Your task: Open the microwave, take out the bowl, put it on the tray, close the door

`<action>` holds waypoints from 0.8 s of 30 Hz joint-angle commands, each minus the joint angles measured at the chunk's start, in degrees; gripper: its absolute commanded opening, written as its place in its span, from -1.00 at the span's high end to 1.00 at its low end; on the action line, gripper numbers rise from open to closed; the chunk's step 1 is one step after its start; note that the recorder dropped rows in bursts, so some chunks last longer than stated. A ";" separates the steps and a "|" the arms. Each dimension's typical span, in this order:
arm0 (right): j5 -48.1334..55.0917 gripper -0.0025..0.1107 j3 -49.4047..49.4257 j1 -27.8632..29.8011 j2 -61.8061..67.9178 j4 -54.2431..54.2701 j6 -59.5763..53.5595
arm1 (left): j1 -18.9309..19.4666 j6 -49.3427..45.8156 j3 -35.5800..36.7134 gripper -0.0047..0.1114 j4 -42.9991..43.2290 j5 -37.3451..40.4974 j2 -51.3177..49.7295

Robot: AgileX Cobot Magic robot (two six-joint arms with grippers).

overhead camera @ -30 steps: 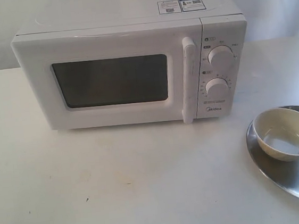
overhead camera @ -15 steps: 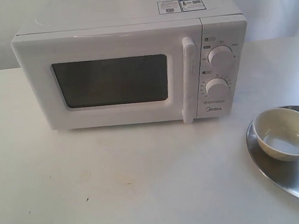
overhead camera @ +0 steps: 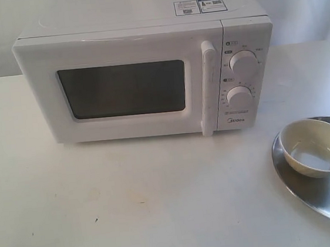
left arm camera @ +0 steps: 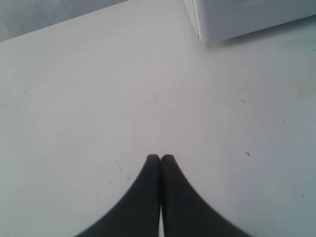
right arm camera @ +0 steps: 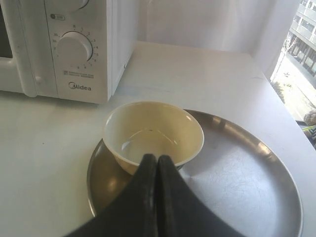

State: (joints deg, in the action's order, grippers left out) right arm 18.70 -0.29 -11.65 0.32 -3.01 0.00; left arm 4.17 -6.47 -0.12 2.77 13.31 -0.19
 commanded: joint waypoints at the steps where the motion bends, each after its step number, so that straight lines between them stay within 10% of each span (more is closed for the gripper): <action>1: -0.59 0.96 0.29 0.35 -0.32 0.06 0.00 | -0.23 0.24 0.12 0.92 -0.22 0.02 0.19; 24: 0.35 0.96 0.29 -2.55 -0.32 0.06 0.00 | -0.23 0.24 0.12 0.92 -0.22 0.02 0.19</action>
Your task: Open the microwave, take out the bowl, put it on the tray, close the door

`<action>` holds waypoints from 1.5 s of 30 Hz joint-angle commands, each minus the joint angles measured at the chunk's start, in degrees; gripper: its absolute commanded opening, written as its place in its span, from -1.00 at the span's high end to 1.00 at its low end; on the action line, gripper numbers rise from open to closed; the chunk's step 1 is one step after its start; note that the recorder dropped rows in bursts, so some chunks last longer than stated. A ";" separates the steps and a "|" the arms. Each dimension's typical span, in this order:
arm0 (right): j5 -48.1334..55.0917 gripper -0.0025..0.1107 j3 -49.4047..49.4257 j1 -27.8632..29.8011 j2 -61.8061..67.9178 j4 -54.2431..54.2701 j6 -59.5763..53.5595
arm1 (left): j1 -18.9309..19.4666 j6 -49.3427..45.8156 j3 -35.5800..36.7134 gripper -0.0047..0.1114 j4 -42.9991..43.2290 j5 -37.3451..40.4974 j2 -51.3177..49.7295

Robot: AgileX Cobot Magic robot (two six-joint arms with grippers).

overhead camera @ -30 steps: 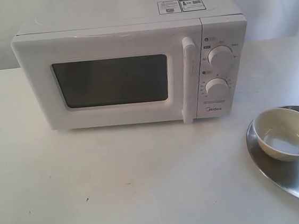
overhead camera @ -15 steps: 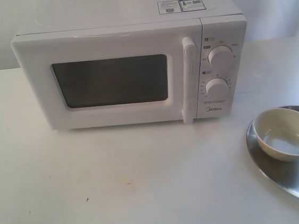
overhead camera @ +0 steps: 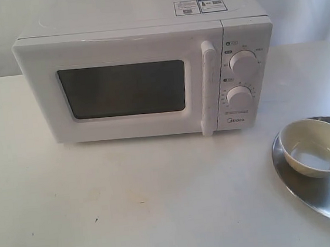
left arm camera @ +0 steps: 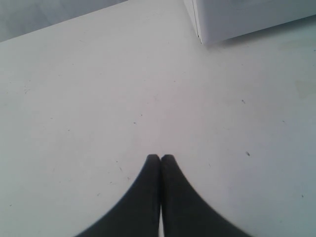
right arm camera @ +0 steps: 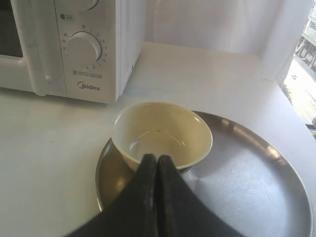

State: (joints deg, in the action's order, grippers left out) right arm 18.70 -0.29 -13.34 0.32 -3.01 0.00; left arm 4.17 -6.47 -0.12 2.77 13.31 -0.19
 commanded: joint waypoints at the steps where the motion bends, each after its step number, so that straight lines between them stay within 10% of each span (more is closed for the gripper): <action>1: 1.35 0.96 0.29 -0.86 -0.32 -0.20 -0.43 | -0.23 0.24 0.12 0.92 -0.22 0.02 0.19; 45: 1.44 0.96 0.29 2.06 -0.32 0.86 -1.12 | -0.23 0.24 0.12 0.92 -0.22 0.02 0.19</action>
State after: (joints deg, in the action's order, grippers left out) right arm 20.90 -0.29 -11.63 0.32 -2.24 -1.45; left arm 4.17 -6.47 -0.12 2.77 13.31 -0.19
